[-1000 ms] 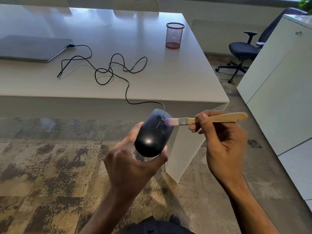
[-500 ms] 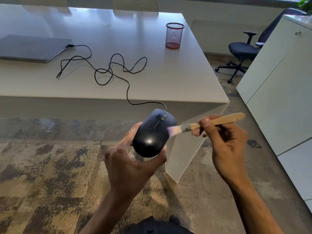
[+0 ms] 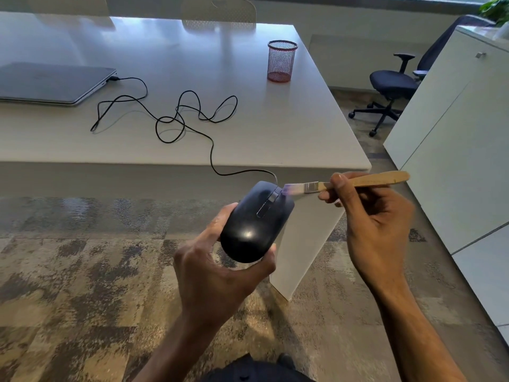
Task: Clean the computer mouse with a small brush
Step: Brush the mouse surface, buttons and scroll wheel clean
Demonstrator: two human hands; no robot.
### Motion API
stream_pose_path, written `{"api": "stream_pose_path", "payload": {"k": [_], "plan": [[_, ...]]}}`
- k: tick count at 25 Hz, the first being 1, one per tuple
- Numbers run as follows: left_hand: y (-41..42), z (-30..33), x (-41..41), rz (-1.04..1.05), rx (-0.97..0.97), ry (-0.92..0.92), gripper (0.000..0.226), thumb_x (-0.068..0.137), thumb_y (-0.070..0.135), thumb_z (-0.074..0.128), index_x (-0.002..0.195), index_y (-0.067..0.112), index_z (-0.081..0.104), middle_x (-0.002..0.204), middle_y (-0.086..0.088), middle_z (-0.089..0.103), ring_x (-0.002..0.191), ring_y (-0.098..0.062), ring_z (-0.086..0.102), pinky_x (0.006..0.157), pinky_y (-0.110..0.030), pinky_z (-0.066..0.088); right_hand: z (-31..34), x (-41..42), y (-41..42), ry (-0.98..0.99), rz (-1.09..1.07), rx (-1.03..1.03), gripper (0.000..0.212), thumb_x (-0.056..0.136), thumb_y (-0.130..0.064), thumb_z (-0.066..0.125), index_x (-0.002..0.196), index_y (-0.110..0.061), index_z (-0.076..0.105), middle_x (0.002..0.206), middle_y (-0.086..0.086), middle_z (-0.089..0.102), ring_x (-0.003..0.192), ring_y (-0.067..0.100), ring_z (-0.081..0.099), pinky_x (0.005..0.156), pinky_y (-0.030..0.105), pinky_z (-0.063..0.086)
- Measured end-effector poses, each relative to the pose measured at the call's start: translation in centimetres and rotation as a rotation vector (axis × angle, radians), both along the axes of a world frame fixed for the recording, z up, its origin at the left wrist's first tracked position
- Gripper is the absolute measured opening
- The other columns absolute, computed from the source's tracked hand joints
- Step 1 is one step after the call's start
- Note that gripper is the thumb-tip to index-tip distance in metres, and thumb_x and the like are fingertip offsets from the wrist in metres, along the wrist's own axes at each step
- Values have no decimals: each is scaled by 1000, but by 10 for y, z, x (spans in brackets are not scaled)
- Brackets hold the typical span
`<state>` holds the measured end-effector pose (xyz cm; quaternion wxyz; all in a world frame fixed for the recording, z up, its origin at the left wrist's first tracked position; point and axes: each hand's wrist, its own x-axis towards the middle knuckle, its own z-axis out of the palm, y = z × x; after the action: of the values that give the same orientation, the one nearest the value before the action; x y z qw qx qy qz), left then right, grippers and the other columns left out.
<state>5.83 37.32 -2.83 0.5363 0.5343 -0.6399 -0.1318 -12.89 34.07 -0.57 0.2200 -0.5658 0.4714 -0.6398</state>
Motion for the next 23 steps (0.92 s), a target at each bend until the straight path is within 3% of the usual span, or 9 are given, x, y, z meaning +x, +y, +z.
{"api": "stream_pose_path", "payload": {"k": [5, 9, 18, 23], "plan": [[1, 0, 0, 26, 8, -47, 76, 61, 53, 69, 123, 10, 61, 93, 18, 58, 79, 5, 56, 76, 2, 37, 1, 6, 8, 65, 59, -53, 8, 95, -29, 62, 94, -28, 69, 83, -12, 75, 79, 7, 74, 73, 17, 55], [2, 1, -1, 38, 1, -92, 74, 61, 53, 69, 123, 12, 60, 89, 18, 56, 72, 4, 55, 75, 3, 35, 5, 10, 16, 97, 109, -125, 7, 95, -27, 64, 93, -27, 70, 84, -10, 75, 77, 7, 74, 72, 18, 56], [4, 4, -2, 50, -18, -117, 74, 62, 54, 67, 122, 11, 60, 86, 15, 56, 68, -3, 58, 74, 3, 35, 3, 9, 2, 67, -85, -77, 4, 91, -34, 66, 89, -32, 68, 88, -14, 74, 77, 3, 74, 72, 15, 55], [3, 4, 0, 65, -19, -123, 73, 61, 53, 68, 120, 9, 62, 83, 17, 54, 65, 0, 55, 74, 5, 32, 2, 11, 9, 92, 47, -127, 4, 92, -25, 67, 90, -26, 70, 83, -8, 75, 74, 5, 74, 69, 18, 56]]}}
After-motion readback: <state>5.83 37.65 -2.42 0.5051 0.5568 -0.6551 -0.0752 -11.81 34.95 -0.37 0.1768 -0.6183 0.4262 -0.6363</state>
